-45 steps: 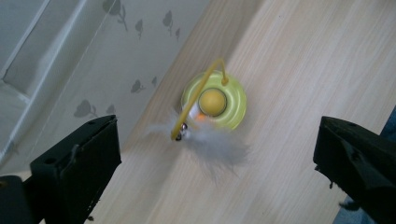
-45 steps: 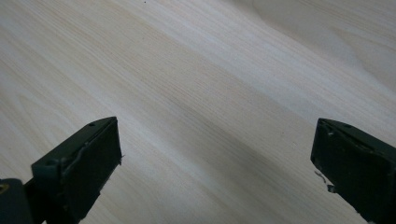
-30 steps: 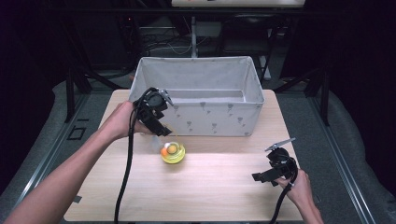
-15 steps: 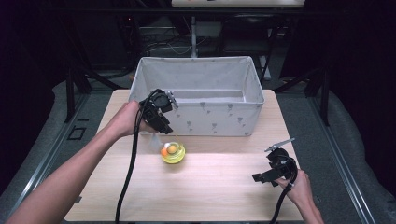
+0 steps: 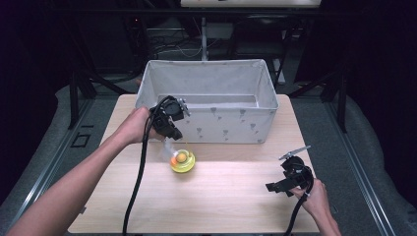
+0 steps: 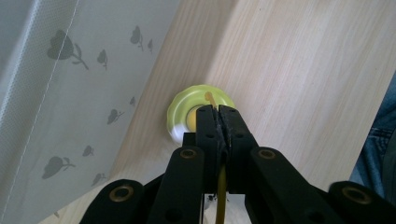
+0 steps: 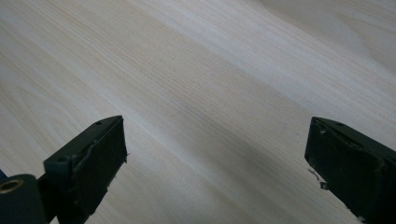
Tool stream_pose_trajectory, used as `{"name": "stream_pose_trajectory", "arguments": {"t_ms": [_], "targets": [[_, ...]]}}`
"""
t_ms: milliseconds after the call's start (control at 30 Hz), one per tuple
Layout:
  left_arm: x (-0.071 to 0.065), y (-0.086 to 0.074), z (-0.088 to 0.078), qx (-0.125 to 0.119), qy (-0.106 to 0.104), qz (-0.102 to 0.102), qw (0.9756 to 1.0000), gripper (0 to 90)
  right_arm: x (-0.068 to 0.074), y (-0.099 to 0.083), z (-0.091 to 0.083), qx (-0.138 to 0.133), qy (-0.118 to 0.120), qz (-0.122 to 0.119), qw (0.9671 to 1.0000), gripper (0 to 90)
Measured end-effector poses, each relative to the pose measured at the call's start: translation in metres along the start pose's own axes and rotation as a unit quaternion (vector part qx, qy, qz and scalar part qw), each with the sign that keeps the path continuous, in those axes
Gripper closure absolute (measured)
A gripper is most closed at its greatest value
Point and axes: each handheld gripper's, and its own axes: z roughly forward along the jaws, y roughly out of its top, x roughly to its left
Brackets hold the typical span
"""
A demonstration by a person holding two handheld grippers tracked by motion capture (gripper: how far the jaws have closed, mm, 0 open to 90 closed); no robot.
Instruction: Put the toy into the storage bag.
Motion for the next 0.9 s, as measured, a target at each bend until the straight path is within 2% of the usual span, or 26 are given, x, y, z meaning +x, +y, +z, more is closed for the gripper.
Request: {"name": "stream_pose_trajectory", "arguments": {"t_ms": [300,500,533,567,733,900], "targets": [[0.0,-0.001,-0.004,0.01,0.002,0.007,0.9999,87.8,0.0,0.0,0.0,0.0,0.0,0.001,1.0,5.0],[0.0,0.001,-0.006,0.028,-0.001,0.014,0.9995,87.8,0.0,0.0,-0.001,0.0,-0.002,0.001,1.0,5.0],[0.0,0.001,-0.007,0.028,0.002,0.016,0.9995,87.9,0.001,-0.001,0.0,-0.009,-0.004,0.008,0.9999,5.0],[0.0,0.002,-0.007,0.03,0.004,0.015,0.9994,87.9,0.0,0.0,-0.001,-0.001,-0.003,0.002,1.0,5.0],[0.0,0.004,-0.013,0.03,0.0,0.02,0.9993,88.0,-0.001,0.0,-0.001,-0.003,-0.003,0.003,1.0,5.0],[-0.001,0.006,-0.021,0.031,0.004,0.02,0.9993,88.0,0.0,0.0,-0.001,-0.001,-0.004,0.005,1.0,5.1]]}}
